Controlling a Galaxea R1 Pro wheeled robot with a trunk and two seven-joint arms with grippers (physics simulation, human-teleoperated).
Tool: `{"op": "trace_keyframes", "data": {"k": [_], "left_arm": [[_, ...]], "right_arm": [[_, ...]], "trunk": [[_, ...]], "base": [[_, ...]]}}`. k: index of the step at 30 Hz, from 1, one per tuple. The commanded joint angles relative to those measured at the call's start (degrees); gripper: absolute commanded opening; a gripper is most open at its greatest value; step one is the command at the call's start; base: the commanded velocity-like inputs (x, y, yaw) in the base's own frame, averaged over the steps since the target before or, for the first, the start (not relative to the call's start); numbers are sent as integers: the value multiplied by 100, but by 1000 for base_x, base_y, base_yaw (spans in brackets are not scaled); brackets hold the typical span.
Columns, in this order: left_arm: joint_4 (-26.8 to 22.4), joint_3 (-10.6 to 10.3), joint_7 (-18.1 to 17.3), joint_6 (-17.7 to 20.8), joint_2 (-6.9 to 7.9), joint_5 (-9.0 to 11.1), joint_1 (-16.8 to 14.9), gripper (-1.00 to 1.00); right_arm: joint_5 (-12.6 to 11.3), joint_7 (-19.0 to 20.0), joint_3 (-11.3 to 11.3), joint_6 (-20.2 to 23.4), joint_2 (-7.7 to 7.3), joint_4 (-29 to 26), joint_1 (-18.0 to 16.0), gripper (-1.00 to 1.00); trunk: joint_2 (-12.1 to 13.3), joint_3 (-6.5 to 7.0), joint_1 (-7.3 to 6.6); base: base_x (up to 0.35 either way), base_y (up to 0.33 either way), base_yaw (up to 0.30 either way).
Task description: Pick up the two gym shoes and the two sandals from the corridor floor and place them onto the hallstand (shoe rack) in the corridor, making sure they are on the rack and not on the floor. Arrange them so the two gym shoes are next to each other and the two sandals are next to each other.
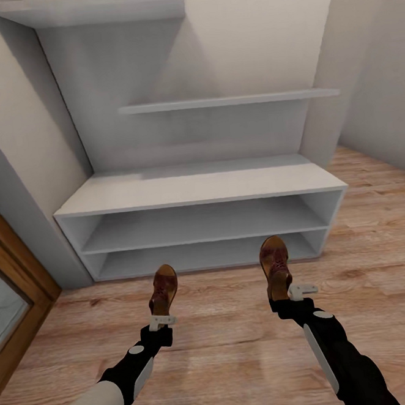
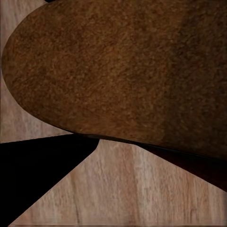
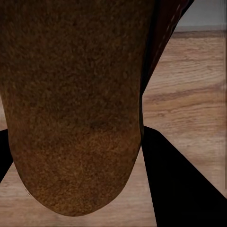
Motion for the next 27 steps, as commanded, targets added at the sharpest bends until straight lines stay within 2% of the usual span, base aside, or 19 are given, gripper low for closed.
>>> {"op": "trace_keyframes", "data": {"k": [1,8,27], "left_arm": [[6,-16,0,-20,1,-45,-4,-100],[6,-16,0,-22,0,-45,-4,-100],[6,-16,0,-23,1,-48,-4,-100]], "right_arm": [[-14,-15,-1,30,0,-6,-1,-100],[13,-16,-1,32,1,-4,-1,-100],[-16,-13,-20,27,-7,7,-1,-100]], "trunk": [[-2,-5,-1],[-2,-5,-1],[-2,-5,-1]], "base": [[-2,-182,0],[0,-136,0],[0,-5,0]]}}
